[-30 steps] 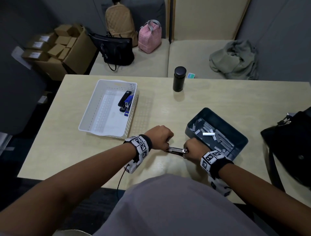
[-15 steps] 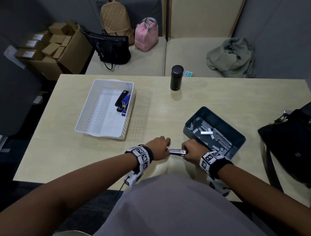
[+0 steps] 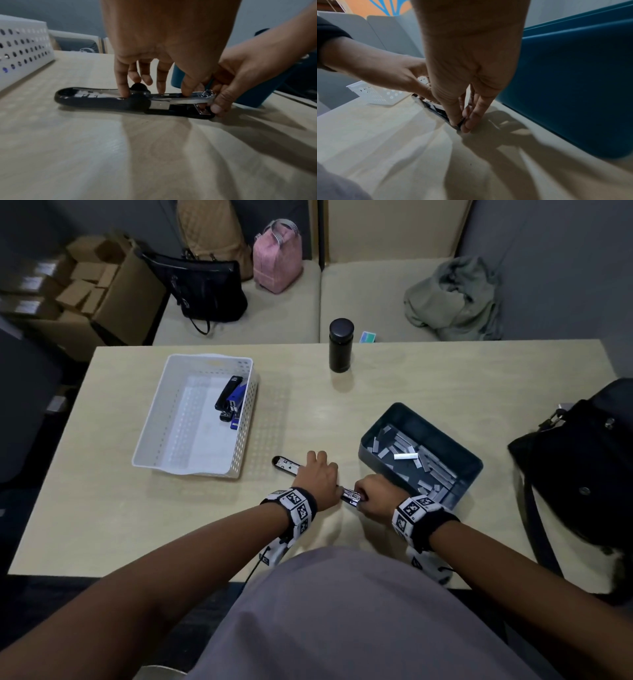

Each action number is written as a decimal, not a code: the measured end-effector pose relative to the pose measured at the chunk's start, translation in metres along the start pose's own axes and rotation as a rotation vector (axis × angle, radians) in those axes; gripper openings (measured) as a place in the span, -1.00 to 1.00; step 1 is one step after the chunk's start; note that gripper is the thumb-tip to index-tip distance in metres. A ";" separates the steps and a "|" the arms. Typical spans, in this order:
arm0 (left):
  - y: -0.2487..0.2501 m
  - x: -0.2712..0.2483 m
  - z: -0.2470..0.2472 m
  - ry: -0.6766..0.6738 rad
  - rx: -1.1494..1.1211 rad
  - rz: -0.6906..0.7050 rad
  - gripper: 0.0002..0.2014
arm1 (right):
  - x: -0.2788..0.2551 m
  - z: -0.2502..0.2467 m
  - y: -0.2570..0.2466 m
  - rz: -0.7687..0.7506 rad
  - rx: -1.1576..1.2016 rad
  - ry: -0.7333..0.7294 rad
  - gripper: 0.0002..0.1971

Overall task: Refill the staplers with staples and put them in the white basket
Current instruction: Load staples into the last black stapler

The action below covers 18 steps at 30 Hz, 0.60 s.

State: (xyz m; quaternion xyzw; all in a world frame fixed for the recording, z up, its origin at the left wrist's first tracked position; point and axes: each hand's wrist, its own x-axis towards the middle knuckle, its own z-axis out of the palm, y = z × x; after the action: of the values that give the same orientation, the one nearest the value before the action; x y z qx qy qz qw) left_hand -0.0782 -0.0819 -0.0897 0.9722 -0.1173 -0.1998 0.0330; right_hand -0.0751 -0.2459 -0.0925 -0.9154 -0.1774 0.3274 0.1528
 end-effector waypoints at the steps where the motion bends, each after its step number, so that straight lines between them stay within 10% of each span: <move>1: -0.001 0.002 0.001 -0.015 -0.037 -0.011 -0.56 | 0.000 -0.001 0.000 0.001 -0.002 0.002 -0.66; 18: 0.002 0.025 0.015 -0.189 -0.334 -0.170 -0.32 | -0.002 -0.012 -0.002 0.001 0.044 -0.002 -0.87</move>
State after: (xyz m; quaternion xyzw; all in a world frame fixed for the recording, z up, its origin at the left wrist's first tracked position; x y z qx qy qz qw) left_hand -0.0622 -0.0899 -0.1123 0.9366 -0.0027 -0.3089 0.1656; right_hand -0.0689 -0.2467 -0.0819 -0.9115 -0.1700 0.3324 0.1726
